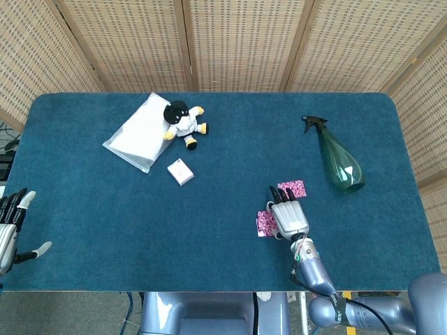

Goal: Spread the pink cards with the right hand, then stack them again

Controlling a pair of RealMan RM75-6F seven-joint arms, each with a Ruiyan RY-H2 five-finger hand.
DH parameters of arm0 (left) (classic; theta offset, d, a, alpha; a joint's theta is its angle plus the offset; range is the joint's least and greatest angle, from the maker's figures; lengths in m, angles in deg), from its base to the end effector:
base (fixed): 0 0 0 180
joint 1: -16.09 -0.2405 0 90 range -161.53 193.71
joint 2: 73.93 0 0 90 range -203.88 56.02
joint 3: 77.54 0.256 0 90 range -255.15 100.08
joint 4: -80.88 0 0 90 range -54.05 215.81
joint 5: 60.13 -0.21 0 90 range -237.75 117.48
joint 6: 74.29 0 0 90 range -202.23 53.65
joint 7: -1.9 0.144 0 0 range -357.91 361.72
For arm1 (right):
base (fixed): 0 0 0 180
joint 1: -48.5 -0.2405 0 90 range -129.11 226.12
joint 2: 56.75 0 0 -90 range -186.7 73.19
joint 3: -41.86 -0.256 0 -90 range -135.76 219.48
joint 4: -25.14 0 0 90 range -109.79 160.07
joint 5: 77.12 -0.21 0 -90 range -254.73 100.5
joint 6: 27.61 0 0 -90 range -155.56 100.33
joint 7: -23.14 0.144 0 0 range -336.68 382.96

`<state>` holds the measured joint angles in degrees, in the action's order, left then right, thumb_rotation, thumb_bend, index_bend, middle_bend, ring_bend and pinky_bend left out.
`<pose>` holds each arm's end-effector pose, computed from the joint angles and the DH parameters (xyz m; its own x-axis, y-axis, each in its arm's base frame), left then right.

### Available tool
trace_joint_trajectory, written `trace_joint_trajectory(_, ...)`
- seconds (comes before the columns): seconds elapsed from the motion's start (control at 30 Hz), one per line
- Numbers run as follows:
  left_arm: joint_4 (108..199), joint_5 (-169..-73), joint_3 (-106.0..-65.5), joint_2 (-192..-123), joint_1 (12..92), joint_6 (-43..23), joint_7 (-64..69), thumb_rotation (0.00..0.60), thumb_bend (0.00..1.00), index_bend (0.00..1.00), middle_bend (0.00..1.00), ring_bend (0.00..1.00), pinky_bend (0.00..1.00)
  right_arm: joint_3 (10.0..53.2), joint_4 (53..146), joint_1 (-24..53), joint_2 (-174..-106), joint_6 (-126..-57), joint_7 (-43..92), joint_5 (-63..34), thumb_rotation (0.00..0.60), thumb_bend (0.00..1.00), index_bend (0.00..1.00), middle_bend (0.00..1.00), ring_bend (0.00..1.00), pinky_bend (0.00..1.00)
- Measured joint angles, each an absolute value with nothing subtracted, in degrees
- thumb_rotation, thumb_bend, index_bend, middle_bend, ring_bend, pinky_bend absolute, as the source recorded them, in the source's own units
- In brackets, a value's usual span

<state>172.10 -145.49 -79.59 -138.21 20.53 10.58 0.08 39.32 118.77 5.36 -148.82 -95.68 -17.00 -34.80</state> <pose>-0.3187 0.1760 0.1583 0.3813 0.0214 0.9242 0.9243 0.0102 -0.3816 -0.1698 -0.2986 -0.0368 0.5448 -0.3614 0.7567 -0.8380 -0.1997 0.5079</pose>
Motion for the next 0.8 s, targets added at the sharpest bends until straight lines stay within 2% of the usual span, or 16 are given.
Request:
trace_joint_trajectory(0.37,172.15,-145.52,-79.61,-138.30,20.50,10.72,0.39,0.600,0.00,0.00,0.00,0.00,0.00,40.17,119.99,7.14,-149.32,-96.01,-18.52,-34.03,0.600,0.47,0.56,0.00,0.00,0.02)
trace_joint_trajectory(0.8,172.19,-145.47,-79.63,-138.28,20.53,10.65,0.50,0.600,0.00,0.00,0.00,0.00,0.00,39.81,117.25,7.79,-151.13,-95.23,-19.64,-31.42,0.600,0.47,0.56,0.00,0.00,0.02)
